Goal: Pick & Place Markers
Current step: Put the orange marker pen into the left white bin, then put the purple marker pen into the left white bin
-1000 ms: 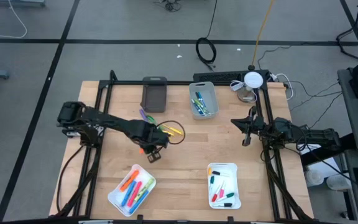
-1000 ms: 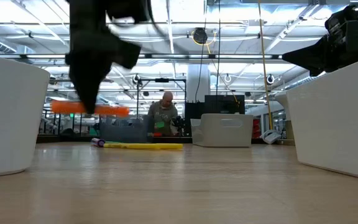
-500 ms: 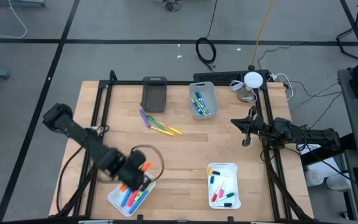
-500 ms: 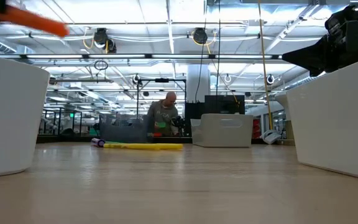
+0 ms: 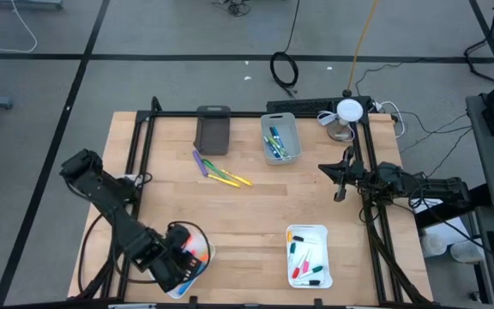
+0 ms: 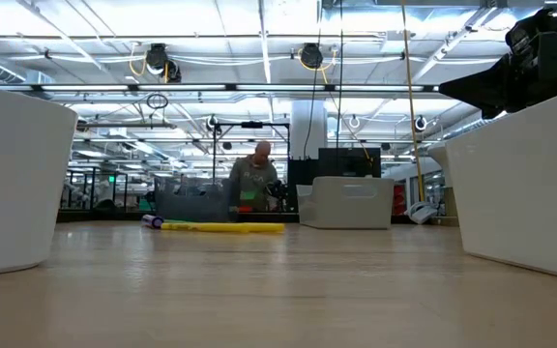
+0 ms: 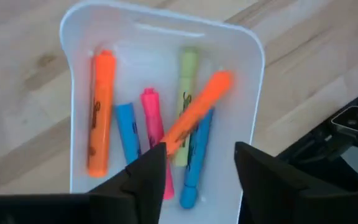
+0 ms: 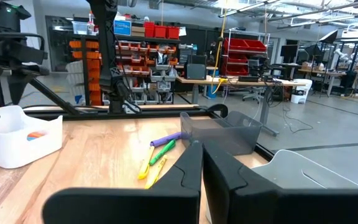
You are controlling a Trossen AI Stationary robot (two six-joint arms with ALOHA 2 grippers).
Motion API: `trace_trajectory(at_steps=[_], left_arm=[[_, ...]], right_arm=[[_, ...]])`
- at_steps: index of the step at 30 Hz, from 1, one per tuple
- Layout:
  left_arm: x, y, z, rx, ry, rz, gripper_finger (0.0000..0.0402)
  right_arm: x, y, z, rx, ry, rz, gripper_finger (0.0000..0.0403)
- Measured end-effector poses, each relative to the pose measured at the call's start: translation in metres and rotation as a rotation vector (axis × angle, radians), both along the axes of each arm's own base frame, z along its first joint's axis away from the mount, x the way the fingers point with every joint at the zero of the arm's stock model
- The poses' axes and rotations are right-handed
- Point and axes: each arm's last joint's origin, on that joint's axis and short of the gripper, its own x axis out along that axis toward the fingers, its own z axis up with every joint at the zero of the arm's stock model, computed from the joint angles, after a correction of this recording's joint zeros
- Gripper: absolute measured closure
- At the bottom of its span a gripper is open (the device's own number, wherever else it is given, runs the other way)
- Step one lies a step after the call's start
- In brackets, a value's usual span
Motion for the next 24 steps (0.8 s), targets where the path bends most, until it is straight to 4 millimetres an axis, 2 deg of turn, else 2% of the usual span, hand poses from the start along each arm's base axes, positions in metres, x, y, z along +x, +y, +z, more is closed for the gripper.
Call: trace_trajectory(at_steps=[4,9,17,24], left_arm=[[0.005,0.011,-0.001,0.06,0.01,-0.018,0.0185],[0.014,0.043,0.0,0.146,0.126,0.001,0.018],[0.032,0.119,0.005,0.274,0.344,-0.132,0.0179],[0.053,0.192,0.004,0.302,0.372,-0.196,0.0179]], right_arm=[[0.0,0.0,0.0,0.0,0.0,0.0,0.0403],[0.0,0.0,0.0,0.0,0.0,0.0,0.0403],[0.0,0.0,0.0,0.0,0.0,0.0,0.0403],[0.0,0.0,0.0,0.0,0.0,0.0,0.0403]])
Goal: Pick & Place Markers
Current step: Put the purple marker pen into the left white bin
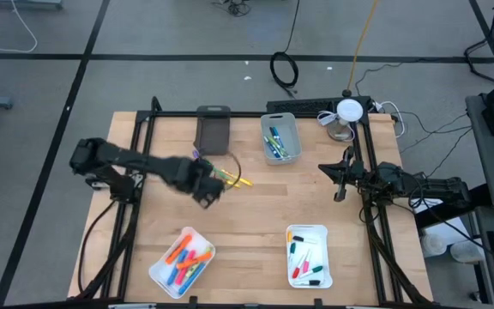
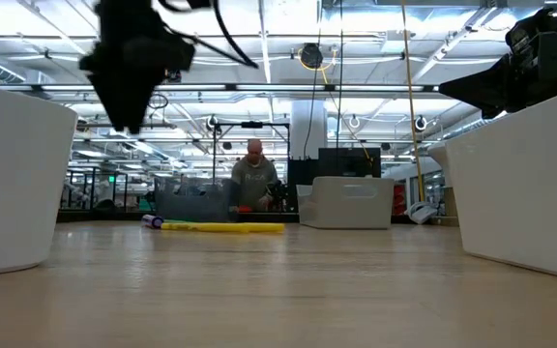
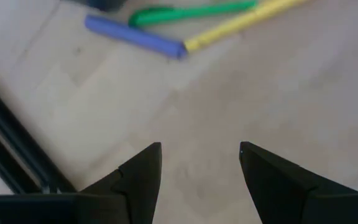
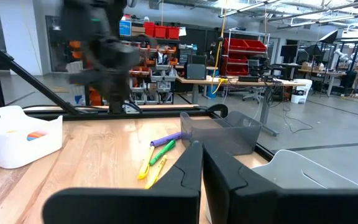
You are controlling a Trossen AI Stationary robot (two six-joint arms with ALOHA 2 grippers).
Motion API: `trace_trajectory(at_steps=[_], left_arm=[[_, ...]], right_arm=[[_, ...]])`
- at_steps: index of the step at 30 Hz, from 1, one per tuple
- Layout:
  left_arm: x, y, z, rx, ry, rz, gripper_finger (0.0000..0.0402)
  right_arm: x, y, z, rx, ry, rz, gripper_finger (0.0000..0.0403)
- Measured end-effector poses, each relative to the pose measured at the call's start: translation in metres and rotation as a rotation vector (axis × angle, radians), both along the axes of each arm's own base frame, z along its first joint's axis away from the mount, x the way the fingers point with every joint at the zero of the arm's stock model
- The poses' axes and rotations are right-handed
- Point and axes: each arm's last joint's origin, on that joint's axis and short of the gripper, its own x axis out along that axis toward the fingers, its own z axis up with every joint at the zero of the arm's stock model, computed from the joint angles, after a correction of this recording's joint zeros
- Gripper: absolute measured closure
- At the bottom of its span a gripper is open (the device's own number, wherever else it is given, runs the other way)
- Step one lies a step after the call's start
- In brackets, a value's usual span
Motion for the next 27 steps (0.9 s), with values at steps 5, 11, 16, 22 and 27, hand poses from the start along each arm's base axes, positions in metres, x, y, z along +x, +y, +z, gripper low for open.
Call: trace_trajectory(at_steps=[5,11,16,22,27], left_arm=[[0.006,0.054,-0.022,-0.056,-0.05,0.025,0.0179],[0.001,0.099,-0.069,-0.151,-0.209,0.143,0.0179],[-0.013,0.114,-0.084,-0.077,-0.204,0.401,0.0179],[-0.015,0.112,-0.088,-0.042,-0.209,0.467,0.0179],[-0.017,0.111,-0.092,0.034,-0.211,0.53,0.0179]], right_arm=[[0.0,0.0,0.0,0.0,0.0,0.0,0.0403],[0.0,0.0,0.0,0.0,0.0,0.0,0.0403],[0.0,0.0,0.0,0.0,0.0,0.0,0.0403],[0.0,0.0,0.0,0.0,0.0,0.0,0.0403],[0.0,0.0,0.0,0.0,0.0,0.0,0.0403]])
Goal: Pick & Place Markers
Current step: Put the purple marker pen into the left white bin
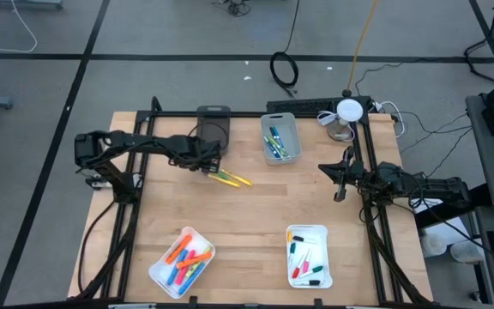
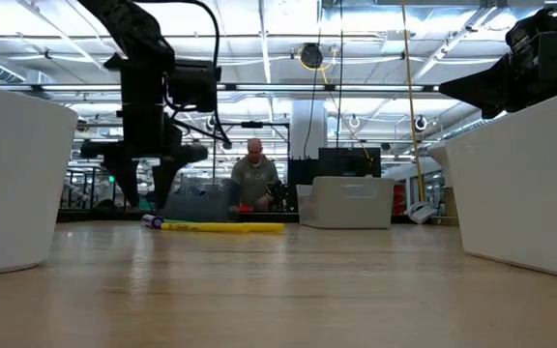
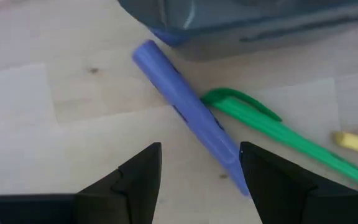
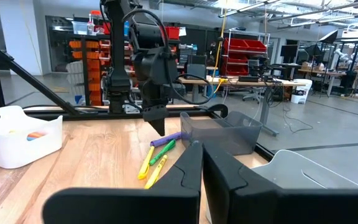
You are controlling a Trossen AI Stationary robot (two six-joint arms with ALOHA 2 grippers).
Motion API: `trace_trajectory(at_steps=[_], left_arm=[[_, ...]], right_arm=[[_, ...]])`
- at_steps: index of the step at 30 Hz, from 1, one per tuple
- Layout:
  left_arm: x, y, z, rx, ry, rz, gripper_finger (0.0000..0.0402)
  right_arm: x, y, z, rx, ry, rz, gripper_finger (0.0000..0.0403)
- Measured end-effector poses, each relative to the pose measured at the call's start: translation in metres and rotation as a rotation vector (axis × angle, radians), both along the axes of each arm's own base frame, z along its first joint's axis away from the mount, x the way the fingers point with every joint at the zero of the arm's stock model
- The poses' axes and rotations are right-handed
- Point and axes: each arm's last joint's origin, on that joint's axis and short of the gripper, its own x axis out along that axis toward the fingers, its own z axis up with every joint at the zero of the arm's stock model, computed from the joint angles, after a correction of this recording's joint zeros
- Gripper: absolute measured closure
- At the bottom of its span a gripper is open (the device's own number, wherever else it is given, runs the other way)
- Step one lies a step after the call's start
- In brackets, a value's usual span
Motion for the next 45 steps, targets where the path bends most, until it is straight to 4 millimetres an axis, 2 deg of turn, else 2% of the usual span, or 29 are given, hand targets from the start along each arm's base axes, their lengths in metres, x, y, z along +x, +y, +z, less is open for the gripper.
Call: trace_trajectory(at_steps=[9,18,28,32,39,45], left_arm=[[0.002,-0.005,-0.019,0.017,-0.117,0.004,0.0179],[-0.012,-0.009,-0.033,-0.018,-0.071,0.046,0.0179],[-0.015,-0.021,-0.035,-0.054,-0.018,0.004,0.018],[-0.015,-0.024,-0.035,-0.082,-0.015,-0.007,0.0212],[-0.015,-0.028,-0.035,-0.104,-0.01,-0.033,0.0333],[-0.017,-0.029,-0.034,-0.114,0.01,-0.069,0.0341]], right_arm=[[0.0,0.0,0.0,0.0,0.0,0.0,0.0403],[0.0,0.0,0.0,0.0,0.0,0.0,0.0403],[0.0,0.0,0.0,0.0,0.0,0.0,0.0403],[0.0,0.0,0.0,0.0,0.0,0.0,0.0403],[0.0,0.0,0.0,0.0,0.0,0.0,0.0403],[0.0,0.0,0.0,0.0,0.0,0.0,0.0403]])
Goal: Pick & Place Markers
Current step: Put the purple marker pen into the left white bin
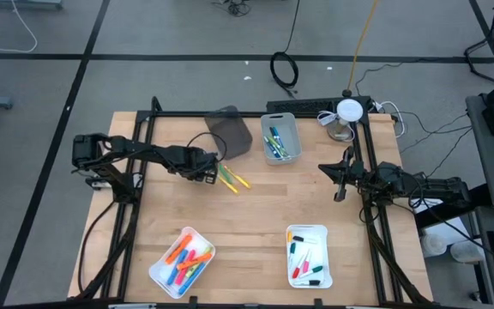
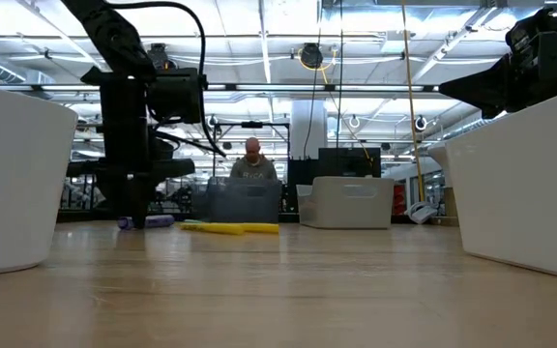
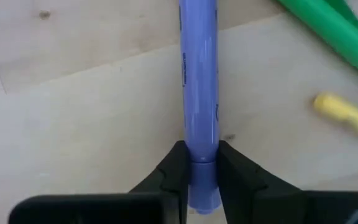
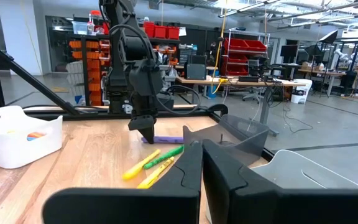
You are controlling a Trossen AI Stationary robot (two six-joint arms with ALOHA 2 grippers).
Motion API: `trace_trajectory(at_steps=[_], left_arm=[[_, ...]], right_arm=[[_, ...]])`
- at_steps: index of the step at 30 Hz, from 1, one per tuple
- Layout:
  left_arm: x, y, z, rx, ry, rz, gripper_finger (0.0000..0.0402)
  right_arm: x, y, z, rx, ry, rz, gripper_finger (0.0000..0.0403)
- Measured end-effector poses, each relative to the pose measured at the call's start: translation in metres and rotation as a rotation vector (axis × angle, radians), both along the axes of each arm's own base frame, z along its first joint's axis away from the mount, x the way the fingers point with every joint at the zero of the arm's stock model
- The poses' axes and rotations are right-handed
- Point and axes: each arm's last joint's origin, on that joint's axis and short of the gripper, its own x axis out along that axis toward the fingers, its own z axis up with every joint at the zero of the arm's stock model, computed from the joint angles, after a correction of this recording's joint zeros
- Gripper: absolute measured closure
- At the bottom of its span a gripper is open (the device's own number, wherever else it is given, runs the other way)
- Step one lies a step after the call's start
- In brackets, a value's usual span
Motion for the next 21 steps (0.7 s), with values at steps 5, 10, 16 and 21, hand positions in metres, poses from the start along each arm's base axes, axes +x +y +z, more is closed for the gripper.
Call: trace_trajectory(at_steps=[5,10,16,21], left_arm=[[-0.009,-0.005,0.011,-0.034,0.008,-0.011,0.0341],[-0.017,-0.019,0.035,-0.054,-0.066,-0.047,0.0336],[-0.028,-0.055,0.07,-0.15,-0.251,-0.137,0.0338],[-0.044,-0.096,0.091,-0.231,-0.36,-0.193,0.0338]], right_arm=[[0.0,0.0,0.0,0.0,0.0,0.0,0.0403],[0.0,0.0,0.0,0.0,0.0,0.0,0.0403],[0.0,0.0,0.0,0.0,0.0,0.0,0.0403],[0.0,0.0,0.0,0.0,0.0,0.0,0.0403]])
